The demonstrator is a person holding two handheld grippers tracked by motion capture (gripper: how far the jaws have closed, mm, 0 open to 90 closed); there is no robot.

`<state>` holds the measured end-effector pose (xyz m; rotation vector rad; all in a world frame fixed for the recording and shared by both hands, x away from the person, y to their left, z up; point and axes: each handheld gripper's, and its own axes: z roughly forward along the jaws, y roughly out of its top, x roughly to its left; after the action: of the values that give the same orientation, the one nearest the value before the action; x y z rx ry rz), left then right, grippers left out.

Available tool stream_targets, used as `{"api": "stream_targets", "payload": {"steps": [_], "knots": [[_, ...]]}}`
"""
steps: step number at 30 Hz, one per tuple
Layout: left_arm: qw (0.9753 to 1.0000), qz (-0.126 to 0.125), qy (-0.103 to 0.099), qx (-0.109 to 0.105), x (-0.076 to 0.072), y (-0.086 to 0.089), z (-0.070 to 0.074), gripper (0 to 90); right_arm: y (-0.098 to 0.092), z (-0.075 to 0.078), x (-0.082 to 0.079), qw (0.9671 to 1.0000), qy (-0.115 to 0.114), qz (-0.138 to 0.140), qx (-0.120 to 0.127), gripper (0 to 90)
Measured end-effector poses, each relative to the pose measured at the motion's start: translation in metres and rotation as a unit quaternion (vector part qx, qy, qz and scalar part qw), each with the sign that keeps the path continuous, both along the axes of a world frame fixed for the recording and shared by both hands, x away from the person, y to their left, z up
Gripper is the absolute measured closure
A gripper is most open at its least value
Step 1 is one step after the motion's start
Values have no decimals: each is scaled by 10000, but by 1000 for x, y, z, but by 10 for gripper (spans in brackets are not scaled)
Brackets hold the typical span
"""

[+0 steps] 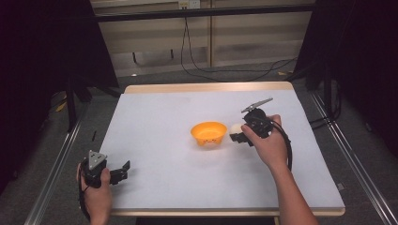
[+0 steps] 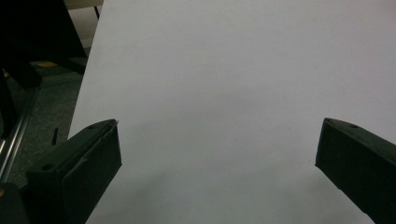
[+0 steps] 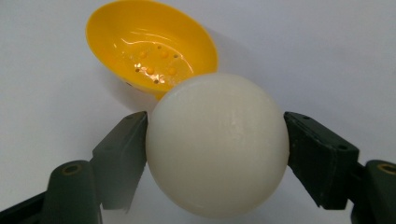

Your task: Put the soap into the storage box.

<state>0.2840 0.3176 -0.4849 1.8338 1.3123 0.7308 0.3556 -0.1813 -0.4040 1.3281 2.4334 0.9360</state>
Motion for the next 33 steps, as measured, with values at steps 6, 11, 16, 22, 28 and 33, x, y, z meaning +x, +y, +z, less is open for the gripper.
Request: {"api": "stream_targets", "payload": {"steps": [6, 11, 16, 22, 28, 33], "knots": [[10000, -10, 6, 9, 0, 0, 0, 0, 7, 3, 4, 10000, -13, 45, -32, 249], [10000, -7, 15, 19, 0, 0, 0, 0, 12, 5, 8, 10000, -7, 75, -44, 249], [10000, -21, 0, 17, 0, 0, 0, 0, 19, 8, 10, 9999, 7, 93, -48, 249], [10000, -36, -10, 30, 0, 0, 0, 0, 26, 9, 15, 9999, -34, 167, -5, 249], [10000, -42, -12, 35, 0, 0, 0, 0, 32, 10, 18, 9998, -34, 207, -6, 249], [10000, -37, -17, 14, 0, 0, 0, 0, 38, 15, 22, 9997, -31, 249, -33, 249]]}}
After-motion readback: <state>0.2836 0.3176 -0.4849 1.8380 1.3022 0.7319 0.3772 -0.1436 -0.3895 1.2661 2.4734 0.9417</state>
